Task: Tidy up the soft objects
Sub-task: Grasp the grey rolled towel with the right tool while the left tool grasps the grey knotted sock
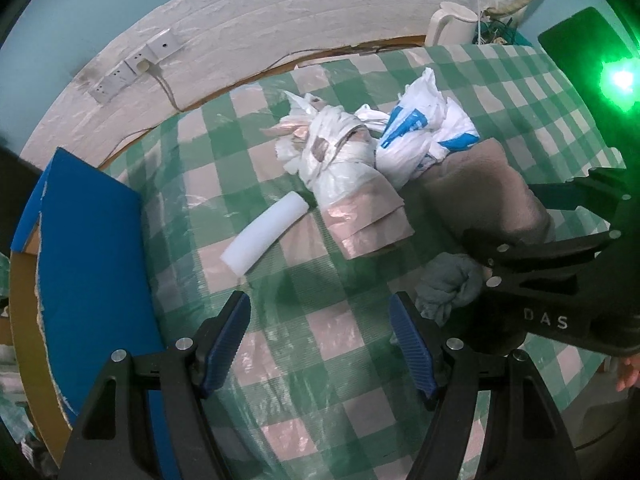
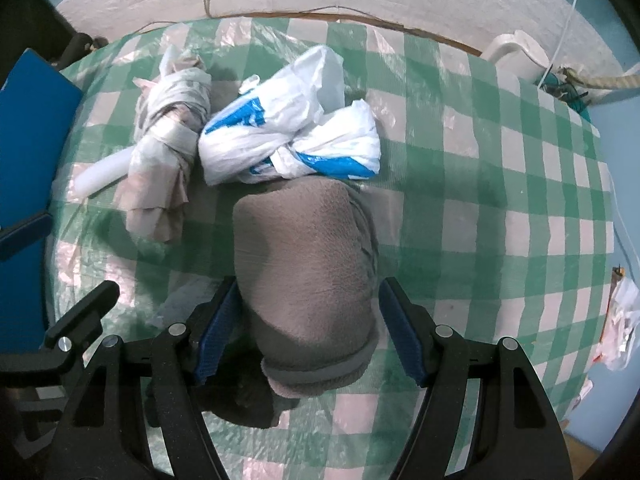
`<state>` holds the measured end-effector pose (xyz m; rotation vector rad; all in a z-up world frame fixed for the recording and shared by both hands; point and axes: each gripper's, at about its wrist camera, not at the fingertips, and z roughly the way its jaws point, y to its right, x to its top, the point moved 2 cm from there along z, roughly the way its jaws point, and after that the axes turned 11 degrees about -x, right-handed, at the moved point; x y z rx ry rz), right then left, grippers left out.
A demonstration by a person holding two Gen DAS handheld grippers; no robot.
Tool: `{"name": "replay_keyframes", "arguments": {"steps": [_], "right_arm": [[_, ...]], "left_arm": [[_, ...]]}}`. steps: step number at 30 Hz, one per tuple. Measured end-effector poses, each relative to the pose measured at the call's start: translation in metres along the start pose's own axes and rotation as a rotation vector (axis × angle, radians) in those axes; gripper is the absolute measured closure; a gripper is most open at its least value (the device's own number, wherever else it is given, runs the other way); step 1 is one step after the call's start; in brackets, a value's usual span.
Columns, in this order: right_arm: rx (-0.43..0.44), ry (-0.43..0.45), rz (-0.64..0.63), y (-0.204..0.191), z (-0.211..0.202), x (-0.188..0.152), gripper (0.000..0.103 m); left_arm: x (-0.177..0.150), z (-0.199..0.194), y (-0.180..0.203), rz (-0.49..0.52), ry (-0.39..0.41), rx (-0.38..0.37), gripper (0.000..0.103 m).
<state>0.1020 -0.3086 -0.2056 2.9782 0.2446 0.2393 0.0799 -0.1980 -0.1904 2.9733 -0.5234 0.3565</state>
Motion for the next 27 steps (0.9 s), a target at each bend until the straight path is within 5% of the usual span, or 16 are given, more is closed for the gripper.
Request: {"name": "replay_keyframes", "arguments": {"steps": [8, 27], "right_arm": [[0.005, -0.002, 0.025, 0.016, 0.003, -0.002, 0.048], [0.029, -0.023, 0.183, 0.083, 0.014, -0.036, 0.049]], "left_arm": [[0.002, 0.005, 0.016, 0.016, -0.012, -0.028, 0.029], [0.004, 0.019, 0.06, 0.116, -0.031, -0.119, 0.024]]}}
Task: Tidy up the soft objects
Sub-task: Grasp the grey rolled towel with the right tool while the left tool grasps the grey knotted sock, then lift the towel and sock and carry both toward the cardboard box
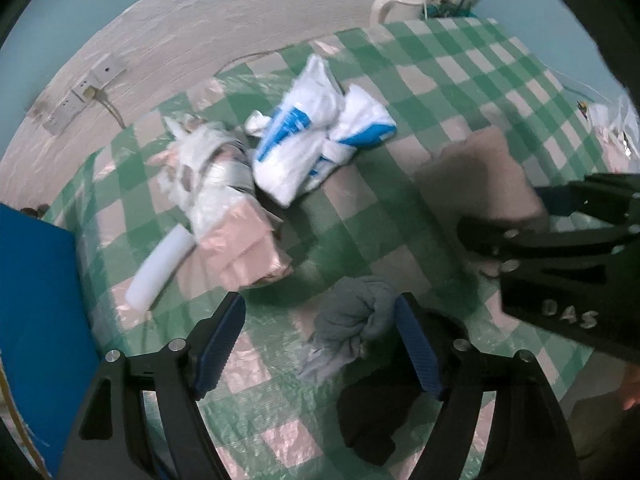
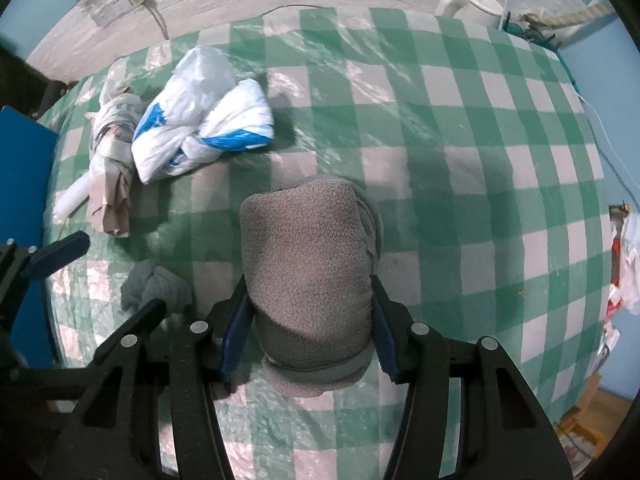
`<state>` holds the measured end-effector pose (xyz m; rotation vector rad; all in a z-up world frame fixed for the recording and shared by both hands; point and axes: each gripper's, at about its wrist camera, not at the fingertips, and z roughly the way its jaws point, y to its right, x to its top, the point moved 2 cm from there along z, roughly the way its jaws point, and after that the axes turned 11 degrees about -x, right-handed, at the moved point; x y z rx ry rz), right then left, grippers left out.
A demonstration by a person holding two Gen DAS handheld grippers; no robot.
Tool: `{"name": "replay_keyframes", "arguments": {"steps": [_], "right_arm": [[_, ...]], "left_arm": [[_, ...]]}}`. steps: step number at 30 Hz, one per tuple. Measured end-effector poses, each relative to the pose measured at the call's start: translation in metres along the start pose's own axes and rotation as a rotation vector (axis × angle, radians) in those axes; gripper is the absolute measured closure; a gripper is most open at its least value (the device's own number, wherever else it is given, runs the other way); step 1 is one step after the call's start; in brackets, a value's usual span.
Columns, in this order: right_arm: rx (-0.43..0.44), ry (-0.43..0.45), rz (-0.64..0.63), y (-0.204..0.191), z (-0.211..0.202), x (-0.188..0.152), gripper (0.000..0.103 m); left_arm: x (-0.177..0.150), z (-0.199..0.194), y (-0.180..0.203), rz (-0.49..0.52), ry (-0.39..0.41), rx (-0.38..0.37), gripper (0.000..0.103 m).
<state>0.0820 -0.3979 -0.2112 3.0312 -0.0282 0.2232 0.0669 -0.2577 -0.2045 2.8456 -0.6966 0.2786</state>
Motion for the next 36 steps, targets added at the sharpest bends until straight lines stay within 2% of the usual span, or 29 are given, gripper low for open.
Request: {"name": "replay_keyframes", "arguments": {"steps": [6, 10, 11, 12, 13, 15, 16, 19, 36], "right_arm": [[0.007, -0.004, 0.009, 0.021, 0.003, -0.003, 0.049], [0.003, -0.003, 0.004, 0.017, -0.001, -0.008, 0.049], [0.003, -0.002, 0.003, 0.017, -0.001, -0.009, 0.049], [0.0, -0.001, 0.0, 0.016, -0.001, -0.009, 0.049], [-0.003, 0.001, -0.003, 0.009, -0.001, -0.009, 0.049], [-0.01, 0.004, -0.009, 0.0, 0.0, -0.007, 0.049], [-0.015, 0.006, -0.008, -0.004, -0.002, -0.008, 0.049], [-0.018, 0.017, -0.009, -0.01, -0.007, -0.008, 0.05], [-0.036, 0.069, -0.036, -0.039, -0.047, -0.014, 0.05]], "left_arm": [[-0.003, 0.011, 0.004, -0.009, -0.035, -0.022, 0.024], [-0.003, 0.018, -0.001, -0.027, -0.049, -0.027, 0.025], [-0.003, 0.019, -0.004, -0.036, -0.048, -0.031, 0.028], [-0.005, 0.02, -0.008, -0.058, -0.048, -0.041, 0.038], [-0.007, 0.019, -0.01, -0.067, -0.043, -0.034, 0.04], [-0.008, 0.017, -0.012, -0.055, -0.039, 0.0, 0.059], [-0.008, 0.017, -0.012, -0.047, -0.043, 0.0, 0.063], [-0.01, 0.013, -0.016, -0.062, -0.04, -0.015, 0.064], [-0.005, -0.018, -0.046, -0.104, 0.037, 0.027, 0.065]]}}
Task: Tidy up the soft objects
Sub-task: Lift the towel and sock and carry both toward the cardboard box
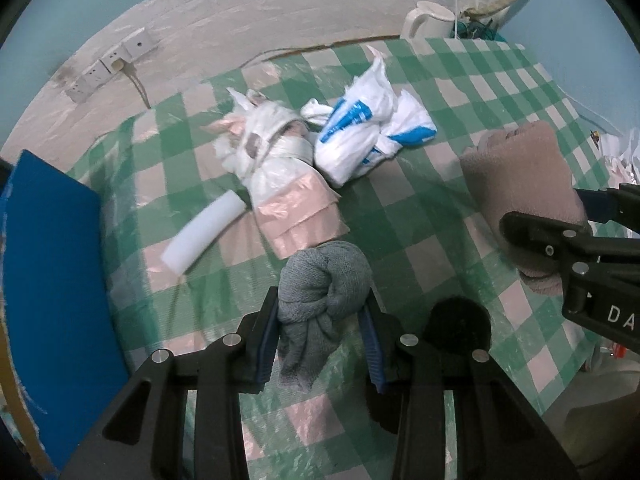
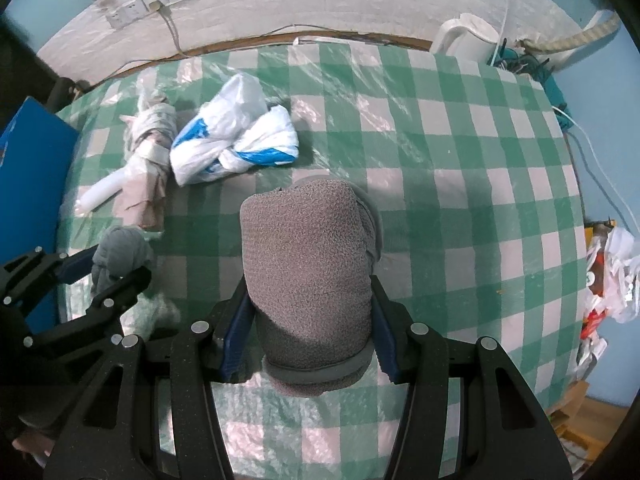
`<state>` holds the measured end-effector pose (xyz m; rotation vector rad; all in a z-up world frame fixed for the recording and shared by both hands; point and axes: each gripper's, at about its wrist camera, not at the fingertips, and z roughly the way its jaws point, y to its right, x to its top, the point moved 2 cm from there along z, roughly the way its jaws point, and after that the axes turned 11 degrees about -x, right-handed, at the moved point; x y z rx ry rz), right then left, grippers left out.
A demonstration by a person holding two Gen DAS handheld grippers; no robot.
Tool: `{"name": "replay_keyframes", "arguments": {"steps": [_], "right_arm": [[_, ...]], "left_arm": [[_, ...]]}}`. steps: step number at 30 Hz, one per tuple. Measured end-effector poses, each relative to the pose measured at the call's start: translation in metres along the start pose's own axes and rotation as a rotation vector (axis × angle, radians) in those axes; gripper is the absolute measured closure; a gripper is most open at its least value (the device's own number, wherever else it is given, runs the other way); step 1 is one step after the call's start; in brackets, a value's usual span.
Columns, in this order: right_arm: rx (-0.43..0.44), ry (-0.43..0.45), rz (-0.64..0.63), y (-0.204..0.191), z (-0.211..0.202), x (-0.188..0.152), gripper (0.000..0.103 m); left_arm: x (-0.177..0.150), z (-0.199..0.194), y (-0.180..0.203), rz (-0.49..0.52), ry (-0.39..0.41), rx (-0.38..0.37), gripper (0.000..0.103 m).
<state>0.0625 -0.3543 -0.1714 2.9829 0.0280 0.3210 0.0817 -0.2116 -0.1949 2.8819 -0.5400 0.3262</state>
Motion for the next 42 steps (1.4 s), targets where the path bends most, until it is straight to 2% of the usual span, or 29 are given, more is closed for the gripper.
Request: {"name": "replay_keyframes", "arguments": {"steps": [8, 12, 29, 42], "right_arm": [[-0.002, 0.034, -0.025, -0.01, -0.026, 0.004, 0.05], [-0.004, 0.046, -0.039, -0.012, -0.034, 0.006, 0.05], [0.019, 0.119, -0.116, -0.044, -0.069, 0.017, 0.05], [0.048, 0.177, -0.163, -0.069, -0.095, 0.02, 0.05]], "left_arm": [[-0.005, -0.018, -0.005, -0.013, 0.031, 0.041, 0.065], [-0.015, -0.034, -0.004, -0.036, 0.051, 0.044, 0.065], [-0.017, -0.089, -0.031, -0.096, 0.134, 0.048, 0.065], [-0.026, -0.107, -0.05, -0.108, 0.16, 0.067, 0.065]]}}
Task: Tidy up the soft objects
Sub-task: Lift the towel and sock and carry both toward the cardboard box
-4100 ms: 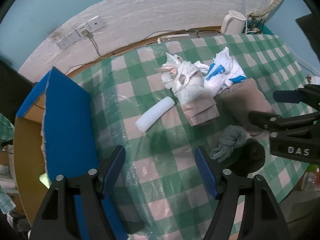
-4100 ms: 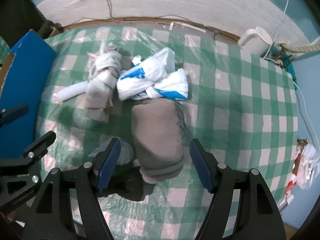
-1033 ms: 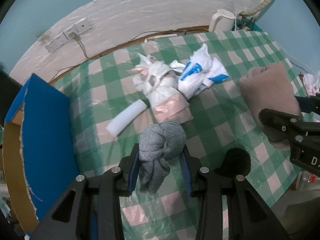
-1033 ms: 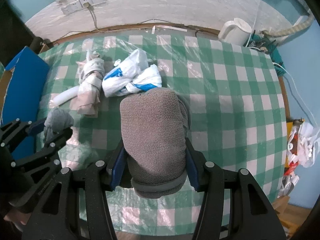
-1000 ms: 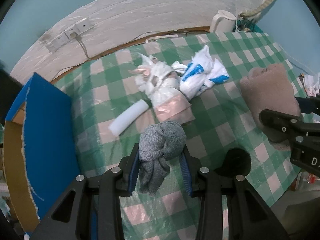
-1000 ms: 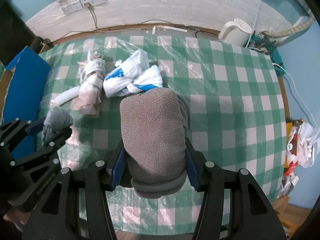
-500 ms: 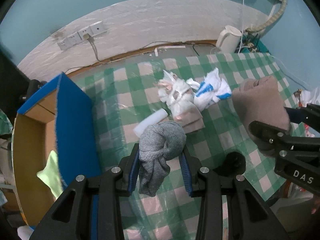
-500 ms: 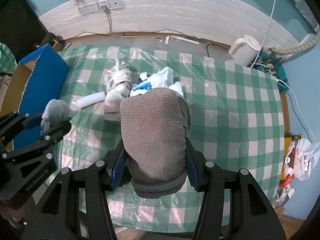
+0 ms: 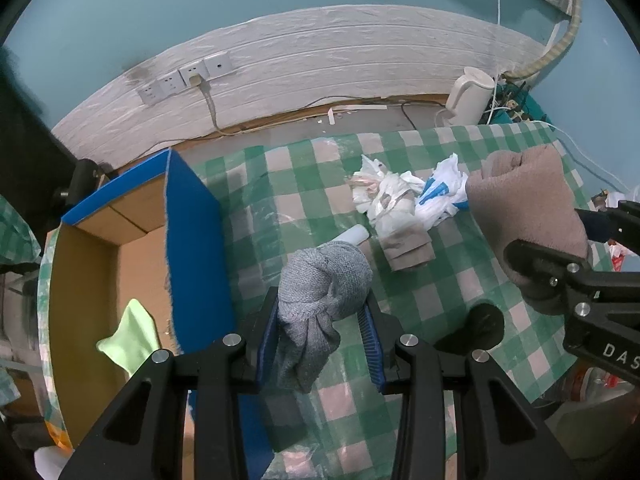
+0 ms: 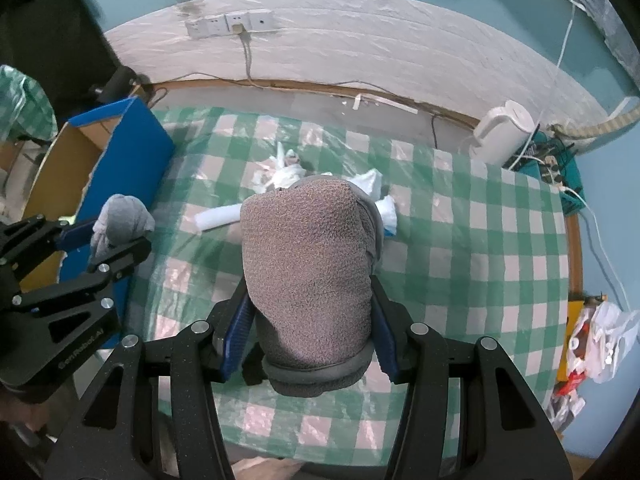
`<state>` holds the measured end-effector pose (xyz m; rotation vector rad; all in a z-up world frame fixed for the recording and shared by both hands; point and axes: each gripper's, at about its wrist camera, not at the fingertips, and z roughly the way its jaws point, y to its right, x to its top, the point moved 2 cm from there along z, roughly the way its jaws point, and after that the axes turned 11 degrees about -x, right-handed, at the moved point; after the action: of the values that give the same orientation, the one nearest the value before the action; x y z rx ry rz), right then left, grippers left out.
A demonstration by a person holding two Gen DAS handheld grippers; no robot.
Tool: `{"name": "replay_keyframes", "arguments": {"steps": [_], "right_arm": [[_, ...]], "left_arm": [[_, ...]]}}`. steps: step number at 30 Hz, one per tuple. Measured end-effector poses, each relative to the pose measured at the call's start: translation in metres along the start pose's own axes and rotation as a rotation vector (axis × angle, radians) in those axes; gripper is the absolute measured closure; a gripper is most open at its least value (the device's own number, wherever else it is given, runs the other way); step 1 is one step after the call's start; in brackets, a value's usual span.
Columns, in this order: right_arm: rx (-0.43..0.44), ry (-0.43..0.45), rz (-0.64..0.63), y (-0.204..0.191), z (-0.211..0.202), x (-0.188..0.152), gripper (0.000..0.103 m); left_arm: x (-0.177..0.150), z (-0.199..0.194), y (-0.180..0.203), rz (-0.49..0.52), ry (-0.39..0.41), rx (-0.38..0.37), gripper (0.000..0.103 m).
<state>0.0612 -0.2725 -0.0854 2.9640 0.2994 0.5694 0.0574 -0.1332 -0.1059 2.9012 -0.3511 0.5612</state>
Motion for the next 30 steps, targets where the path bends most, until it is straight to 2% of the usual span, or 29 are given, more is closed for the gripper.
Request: {"name": "replay_keyframes", "arguments": {"steps": [14, 30], "right_arm": [[0.034, 0.059, -0.063, -0.037, -0.027, 0.014, 0.05], [0.062, 0.095, -0.153, -0.097, -0.047, 0.026, 0.05]], "left_arm": [[-0.009, -0.027, -0.032, -0.04, 0.034, 0.023, 0.065], [-0.029, -0.055, -0.082, -0.125, 0.077, 0.025, 0.065]]}}
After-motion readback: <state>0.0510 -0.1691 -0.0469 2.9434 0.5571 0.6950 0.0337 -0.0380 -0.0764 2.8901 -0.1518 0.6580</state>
